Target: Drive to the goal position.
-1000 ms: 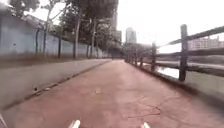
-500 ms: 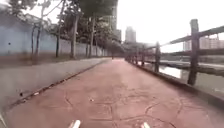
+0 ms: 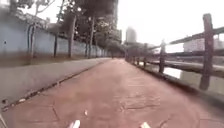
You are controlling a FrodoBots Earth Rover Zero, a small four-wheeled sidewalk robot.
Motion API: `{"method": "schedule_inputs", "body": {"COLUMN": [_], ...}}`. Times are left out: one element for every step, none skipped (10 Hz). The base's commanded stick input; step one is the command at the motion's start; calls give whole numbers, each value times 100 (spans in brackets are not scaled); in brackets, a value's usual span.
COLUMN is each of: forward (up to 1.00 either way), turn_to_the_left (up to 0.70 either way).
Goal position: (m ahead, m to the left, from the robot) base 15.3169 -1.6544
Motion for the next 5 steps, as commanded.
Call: {"method": "schedule_inputs", "body": {"forward": [70,70,70,70,70], "turn_to_the_left": [0,0,0,0,0]}}
